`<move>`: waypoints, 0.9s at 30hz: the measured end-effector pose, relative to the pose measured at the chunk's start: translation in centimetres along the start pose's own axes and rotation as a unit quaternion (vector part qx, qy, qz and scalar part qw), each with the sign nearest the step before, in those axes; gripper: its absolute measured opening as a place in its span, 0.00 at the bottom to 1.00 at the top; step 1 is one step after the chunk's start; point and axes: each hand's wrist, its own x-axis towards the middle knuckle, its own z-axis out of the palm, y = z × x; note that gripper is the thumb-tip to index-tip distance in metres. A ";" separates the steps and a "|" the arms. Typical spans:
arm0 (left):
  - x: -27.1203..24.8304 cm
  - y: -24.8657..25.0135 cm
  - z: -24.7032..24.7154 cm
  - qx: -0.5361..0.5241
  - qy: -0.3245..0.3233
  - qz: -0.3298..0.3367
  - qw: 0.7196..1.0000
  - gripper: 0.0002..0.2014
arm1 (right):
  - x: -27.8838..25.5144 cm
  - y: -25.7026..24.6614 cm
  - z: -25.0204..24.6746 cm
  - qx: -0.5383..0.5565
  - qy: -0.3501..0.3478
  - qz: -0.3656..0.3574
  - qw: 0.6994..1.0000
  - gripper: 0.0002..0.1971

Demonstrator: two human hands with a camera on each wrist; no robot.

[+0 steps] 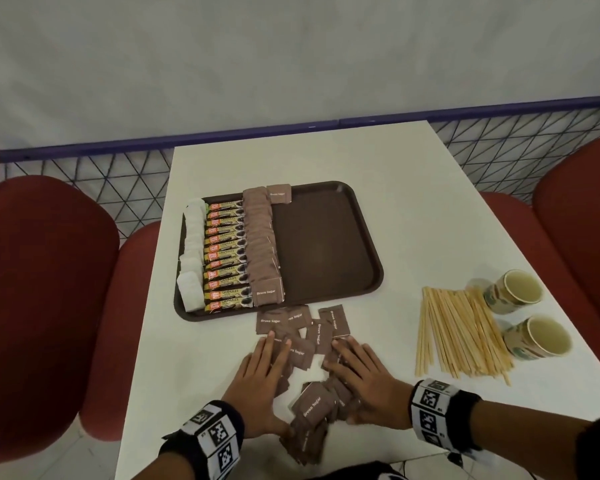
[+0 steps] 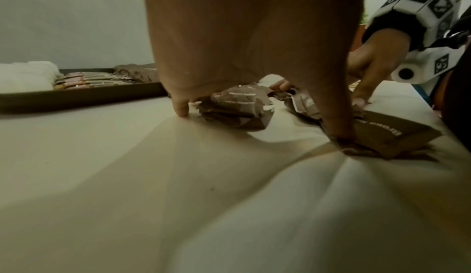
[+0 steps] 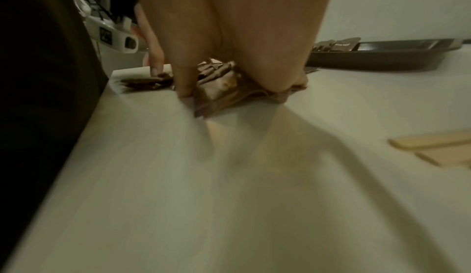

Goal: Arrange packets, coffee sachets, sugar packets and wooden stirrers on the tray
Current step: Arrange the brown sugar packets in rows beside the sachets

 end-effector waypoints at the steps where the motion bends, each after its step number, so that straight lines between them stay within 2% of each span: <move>1: 0.0 0.0 -0.1 -0.015 0.005 -0.010 1.000 0.66 | 0.2 0.0 0.0 0.014 0.011 -0.007 1.000 0.44; 5: 0.3 -0.3 -0.3 -0.093 0.055 -0.035 0.994 0.59 | 2.1 -0.5 -1.0 0.062 0.065 -0.047 0.995 0.35; 9: 0.4 -1.4 -0.3 -0.144 0.105 -0.032 0.983 0.53 | 3.2 -1.2 -2.3 0.122 0.097 -0.056 0.986 0.36; 11: 0.0 -2.1 -0.4 -0.153 0.113 -0.023 0.981 0.52 | 2.8 -0.7 -2.8 0.151 0.134 -0.037 0.979 0.36; 13: -0.5 -2.5 -0.5 -0.160 0.102 -0.026 0.982 0.53 | 2.0 0.0 -3.3 0.175 0.176 0.017 0.968 0.36; 15: -0.8 -2.6 -0.4 -0.154 0.085 -0.029 0.984 0.57 | 1.1 0.3 -3.7 0.175 0.166 0.103 0.965 0.44; 17: -0.9 -2.3 -0.1 -0.115 0.073 -0.020 0.991 0.60 | 0.6 0.0 -3.6 0.162 0.109 0.171 0.966 0.61; 19: -0.6 -1.9 0.2 -0.064 0.071 -0.013 0.995 0.61 | 0.7 -0.7 -3.1 0.189 0.068 0.194 0.960 0.74; 21: -0.3 -1.6 0.3 -0.042 0.078 -0.020 0.996 0.62 | 1.5 -1.9 -3.0 0.215 0.056 0.191 0.956 0.78; 23: 0.1 -1.5 0.3 -0.040 0.085 -0.025 0.995 0.62 | 2.7 -3.2 -3.1 0.225 0.060 0.190 0.954 0.74; 27: 0.5 -1.2 0.2 -0.058 0.094 -0.032 0.993 0.60 | 5.0 -5.1 -3.5 0.240 0.078 0.206 0.945 0.54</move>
